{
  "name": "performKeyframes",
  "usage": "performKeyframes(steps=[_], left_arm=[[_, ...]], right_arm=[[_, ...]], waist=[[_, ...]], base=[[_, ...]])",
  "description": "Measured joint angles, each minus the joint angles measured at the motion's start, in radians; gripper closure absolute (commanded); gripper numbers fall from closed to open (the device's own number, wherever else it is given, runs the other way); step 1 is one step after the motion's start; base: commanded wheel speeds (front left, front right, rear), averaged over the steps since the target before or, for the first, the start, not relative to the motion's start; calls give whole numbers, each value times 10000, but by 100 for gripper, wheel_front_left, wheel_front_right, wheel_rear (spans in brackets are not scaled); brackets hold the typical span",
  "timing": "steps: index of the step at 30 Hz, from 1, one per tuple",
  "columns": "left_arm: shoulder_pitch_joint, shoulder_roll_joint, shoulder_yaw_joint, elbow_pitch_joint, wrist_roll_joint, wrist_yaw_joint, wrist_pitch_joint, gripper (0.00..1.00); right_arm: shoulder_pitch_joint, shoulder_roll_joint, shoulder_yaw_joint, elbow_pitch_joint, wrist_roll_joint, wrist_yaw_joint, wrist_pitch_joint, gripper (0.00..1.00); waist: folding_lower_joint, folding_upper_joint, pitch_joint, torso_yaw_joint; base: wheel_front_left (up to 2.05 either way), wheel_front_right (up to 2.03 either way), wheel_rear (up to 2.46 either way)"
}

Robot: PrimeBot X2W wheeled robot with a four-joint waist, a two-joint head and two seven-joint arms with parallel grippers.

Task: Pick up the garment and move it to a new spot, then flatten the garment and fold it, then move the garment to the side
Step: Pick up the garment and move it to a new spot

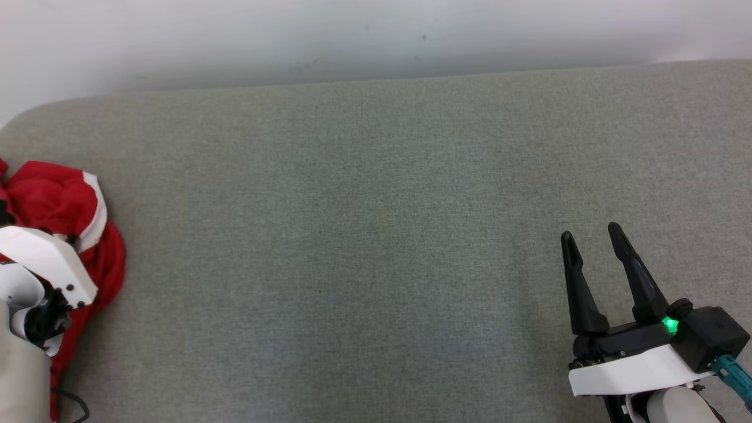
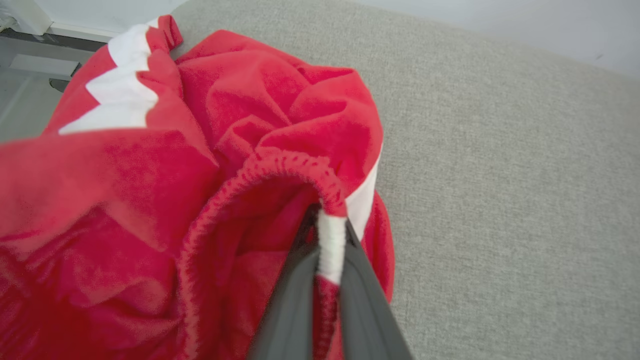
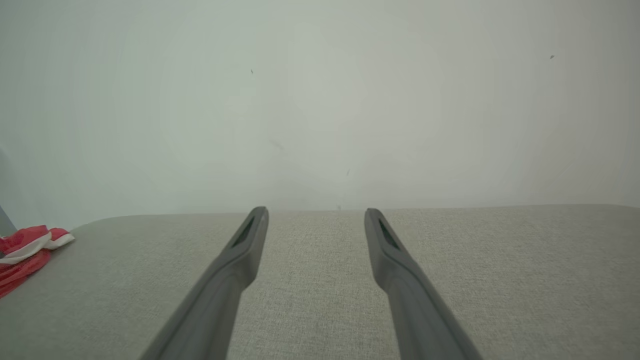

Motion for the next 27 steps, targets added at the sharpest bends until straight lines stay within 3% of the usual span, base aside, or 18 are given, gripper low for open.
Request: performKeyframes(steps=[15,27], left_arm=[[-12,318,-1409,-368,391,-58,-380,100],[-779,255,-4121,-3218,-326,-98,395,100]], right_arm=[[644,167,-6,259,221,0,-2,0],[1006,219,-127,251,458,0,0,0]], waist=[[-2,0,-1940,230],[-2,0,-2917,-249]], base=[[0,0,0],[0,0,0]])
